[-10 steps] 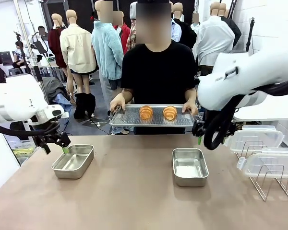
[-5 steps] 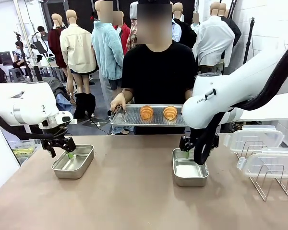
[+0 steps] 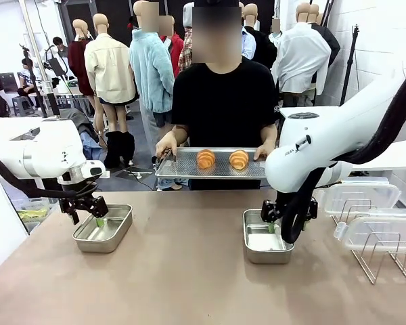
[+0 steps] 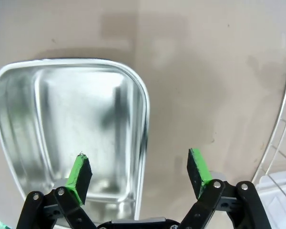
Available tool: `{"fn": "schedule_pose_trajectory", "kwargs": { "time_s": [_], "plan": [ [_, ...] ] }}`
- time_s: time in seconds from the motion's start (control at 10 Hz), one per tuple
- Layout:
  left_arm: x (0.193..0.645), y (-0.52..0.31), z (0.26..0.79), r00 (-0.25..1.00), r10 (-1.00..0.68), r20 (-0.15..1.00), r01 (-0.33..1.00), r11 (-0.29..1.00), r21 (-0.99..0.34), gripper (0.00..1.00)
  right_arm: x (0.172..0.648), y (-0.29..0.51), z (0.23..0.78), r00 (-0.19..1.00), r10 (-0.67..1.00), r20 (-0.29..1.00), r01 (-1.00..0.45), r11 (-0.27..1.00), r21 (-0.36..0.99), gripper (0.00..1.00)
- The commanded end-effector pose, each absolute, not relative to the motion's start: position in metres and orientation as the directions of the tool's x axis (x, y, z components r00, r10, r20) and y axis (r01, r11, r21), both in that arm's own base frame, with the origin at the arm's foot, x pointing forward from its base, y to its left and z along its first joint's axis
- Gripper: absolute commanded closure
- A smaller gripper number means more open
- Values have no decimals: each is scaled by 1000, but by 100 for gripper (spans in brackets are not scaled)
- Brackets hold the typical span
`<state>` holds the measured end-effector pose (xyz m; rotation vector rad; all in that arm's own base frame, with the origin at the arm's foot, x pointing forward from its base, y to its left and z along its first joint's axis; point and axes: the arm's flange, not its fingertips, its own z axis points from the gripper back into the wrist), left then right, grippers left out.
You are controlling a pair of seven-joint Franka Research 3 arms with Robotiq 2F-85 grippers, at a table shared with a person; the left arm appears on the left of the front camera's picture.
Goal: Place the bread in airtight containers.
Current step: Lift both Airtight Container.
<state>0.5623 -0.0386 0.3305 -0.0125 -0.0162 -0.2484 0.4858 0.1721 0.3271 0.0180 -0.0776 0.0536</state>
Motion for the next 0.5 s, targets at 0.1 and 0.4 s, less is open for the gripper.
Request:
{"fn": "schedule_pose_trajectory", "kwargs": {
  "time_s": [0.1, 0.4],
  "plan": [
    [567, -45, 332, 974, -225, 1, 225, 974, 22, 0, 477, 171, 314, 996, 12, 85, -14, 1000, 25, 0],
    [566, -46, 335, 975, -222, -2, 222, 974, 47, 40, 476, 169, 317, 995, -4, 98, 2, 1000, 20, 40]
  ]
}}
